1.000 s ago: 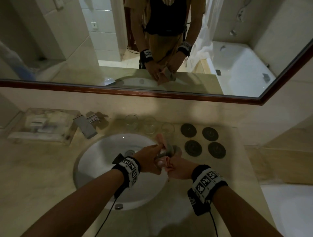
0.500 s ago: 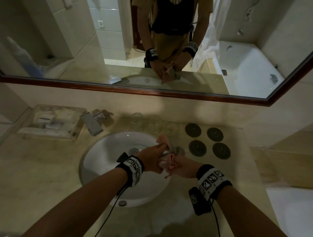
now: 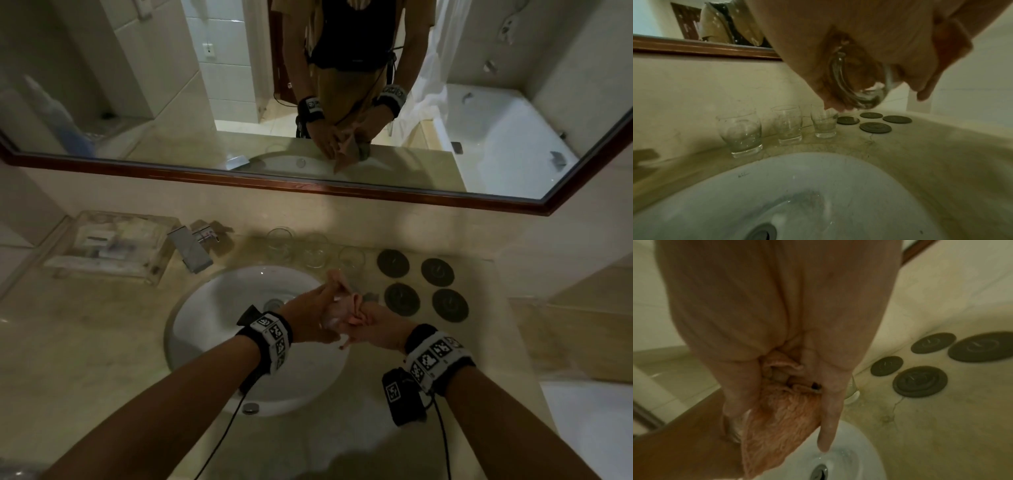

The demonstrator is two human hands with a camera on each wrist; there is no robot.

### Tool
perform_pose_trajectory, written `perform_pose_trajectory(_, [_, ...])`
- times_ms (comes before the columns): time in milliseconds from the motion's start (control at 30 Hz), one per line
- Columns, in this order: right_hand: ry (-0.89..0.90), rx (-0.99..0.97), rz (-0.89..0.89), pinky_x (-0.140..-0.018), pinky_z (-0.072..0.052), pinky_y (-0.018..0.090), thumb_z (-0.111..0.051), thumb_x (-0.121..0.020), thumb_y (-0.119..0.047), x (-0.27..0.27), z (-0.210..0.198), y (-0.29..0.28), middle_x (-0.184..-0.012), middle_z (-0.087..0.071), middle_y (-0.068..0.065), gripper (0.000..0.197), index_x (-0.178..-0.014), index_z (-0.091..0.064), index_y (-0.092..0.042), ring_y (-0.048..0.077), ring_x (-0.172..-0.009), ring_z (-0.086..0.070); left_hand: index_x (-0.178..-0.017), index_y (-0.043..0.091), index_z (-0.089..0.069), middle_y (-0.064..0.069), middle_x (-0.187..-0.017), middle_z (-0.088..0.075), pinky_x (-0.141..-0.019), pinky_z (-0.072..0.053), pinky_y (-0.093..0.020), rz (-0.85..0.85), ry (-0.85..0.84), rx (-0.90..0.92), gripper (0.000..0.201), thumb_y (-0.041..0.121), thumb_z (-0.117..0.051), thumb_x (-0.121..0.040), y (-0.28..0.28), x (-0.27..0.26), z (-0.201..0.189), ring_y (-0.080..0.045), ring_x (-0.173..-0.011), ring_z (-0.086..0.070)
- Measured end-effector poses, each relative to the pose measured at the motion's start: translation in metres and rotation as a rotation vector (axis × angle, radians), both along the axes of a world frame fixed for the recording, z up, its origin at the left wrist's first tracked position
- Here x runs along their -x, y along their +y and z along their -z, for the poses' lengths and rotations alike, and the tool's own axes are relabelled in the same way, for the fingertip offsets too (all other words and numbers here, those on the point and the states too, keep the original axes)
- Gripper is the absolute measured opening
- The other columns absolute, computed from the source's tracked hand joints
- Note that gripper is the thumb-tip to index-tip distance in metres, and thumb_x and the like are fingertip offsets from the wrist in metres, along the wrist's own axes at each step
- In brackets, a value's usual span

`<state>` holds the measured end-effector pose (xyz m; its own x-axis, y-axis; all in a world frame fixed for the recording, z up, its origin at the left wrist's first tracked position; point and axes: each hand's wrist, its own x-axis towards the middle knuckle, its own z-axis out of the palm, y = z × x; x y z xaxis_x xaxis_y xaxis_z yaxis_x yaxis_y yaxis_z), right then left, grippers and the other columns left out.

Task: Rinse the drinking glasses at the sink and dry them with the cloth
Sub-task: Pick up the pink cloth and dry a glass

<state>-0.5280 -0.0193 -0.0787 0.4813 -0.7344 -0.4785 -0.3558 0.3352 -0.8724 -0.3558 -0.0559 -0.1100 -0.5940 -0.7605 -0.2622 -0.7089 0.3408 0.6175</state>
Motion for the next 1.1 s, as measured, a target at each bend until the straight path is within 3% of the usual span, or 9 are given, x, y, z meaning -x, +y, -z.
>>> perform_pose_trajectory(133, [0.153,0.047,-0.133,-0.087,-0.055,0.022,-0.058,-0.096,-0.016,-0.001,0.001,-0.007,-0.115,-0.065,0.002,0.026,-0.121,-0.061,-0.009,0.004,-0.094,-0.066,-0.141,0.022,-0.023,-0.001,-0.118,-0.065,-0.06,-0.037,-0.006,-0.07,-0.053,-0.096,0.091,0.029,-0.08,-0.071,0.0,-0.003,0.003,-0.018,-0.097,-0.065])
perform_pose_trajectory(233, [0.188,0.035,-0.181,-0.079,-0.053,0.015,-0.057,-0.096,-0.012,-0.003,0.0,-0.01,-0.103,-0.064,-0.004,0.012,-0.103,-0.062,-0.02,-0.005,-0.085,-0.064,-0.14,0.018,-0.024,-0.003,-0.119,-0.062,-0.055,-0.035,-0.003,-0.094,-0.039,-0.065,0.089,0.022,-0.08,-0.072,0.002,-0.002,0.006,-0.018,-0.099,-0.063])
perform_pose_trajectory(300, [0.195,0.05,-0.196,-0.079,-0.053,0.015,-0.055,-0.097,-0.012,-0.004,0.0,-0.011,-0.098,-0.062,-0.007,0.012,-0.099,-0.061,-0.022,-0.006,-0.083,-0.062,-0.138,0.018,-0.028,-0.003,-0.119,-0.06,-0.062,-0.036,-0.006,-0.087,-0.041,-0.018,0.084,0.02,-0.08,-0.071,0.001,-0.002,0.007,-0.018,-0.099,-0.061])
perform_pose_trajectory(467, [0.081,-0.052,-0.072,-0.095,-0.053,0.046,-0.059,-0.095,-0.013,-0.006,0.008,-0.012,-0.121,-0.064,0.015,0.033,-0.125,-0.057,-0.001,0.031,-0.109,-0.063,-0.142,0.018,-0.028,-0.004,-0.124,-0.055,-0.081,-0.047,-0.027,-0.088,-0.092,0.143,0.087,0.027,-0.078,-0.071,0.003,-0.003,0.011,-0.021,-0.107,-0.056])
perform_pose_trajectory(633, [-0.03,-0.112,0.08,-0.099,-0.049,0.051,-0.066,-0.088,-0.007,-0.005,0.009,-0.014,-0.126,-0.062,0.018,0.04,-0.127,-0.057,-0.002,0.032,-0.113,-0.062,-0.143,0.021,-0.027,-0.005,-0.119,-0.057,-0.086,-0.051,-0.033,-0.092,-0.049,0.196,0.09,0.026,-0.079,-0.069,0.003,-0.005,0.017,-0.021,-0.104,-0.057])
perform_pose_trajectory(733, [0.259,0.041,-0.157,-0.099,-0.049,0.036,-0.064,-0.089,-0.009,-0.004,-0.001,-0.012,-0.124,-0.062,0.013,0.038,-0.126,-0.057,-0.005,0.029,-0.113,-0.06,-0.145,0.022,-0.023,-0.006,-0.122,-0.056,-0.088,-0.05,-0.032,-0.08,-0.058,0.138,0.092,0.025,-0.078,-0.071,0.0,-0.008,0.011,-0.023,-0.105,-0.057])
perform_pose_trajectory(833, [0.701,0.284,-0.52,-0.087,-0.041,0.024,-0.056,-0.09,-0.005,-0.004,-0.01,-0.002,-0.131,-0.055,0.006,0.047,-0.136,-0.047,-0.015,0.026,-0.119,-0.054,-0.143,0.02,-0.027,-0.005,-0.122,-0.055,-0.085,-0.047,-0.026,0.008,-0.137,0.143,0.084,0.026,-0.076,-0.074,-0.002,-0.013,0.008,-0.022,-0.106,-0.056])
perform_pose_trajectory(1033, [1.04,0.941,-0.909,-0.106,-0.037,0.033,-0.048,-0.097,-0.006,-0.008,-0.009,0.01,-0.157,-0.027,0.003,0.058,-0.15,-0.027,-0.016,0.023,-0.138,-0.036,-0.136,0.02,-0.032,-0.005,-0.121,-0.056,-0.087,-0.052,-0.03,0.111,-0.206,0.13,0.079,0.027,-0.076,-0.072,-0.005,-0.02,0.003,-0.023,-0.102,-0.058])
perform_pose_trajectory(1100, [1.111,1.004,-0.913,-0.113,-0.029,0.042,-0.047,-0.097,-0.01,-0.005,-0.001,0.007,-0.16,-0.02,0.002,0.059,-0.151,-0.025,-0.019,0.023,-0.144,-0.024,-0.136,0.02,-0.031,-0.004,-0.12,-0.058,-0.088,-0.053,-0.034,0.113,-0.21,0.115,0.081,0.029,-0.076,-0.071,-0.006,-0.02,0.001,-0.024,-0.1,-0.06])
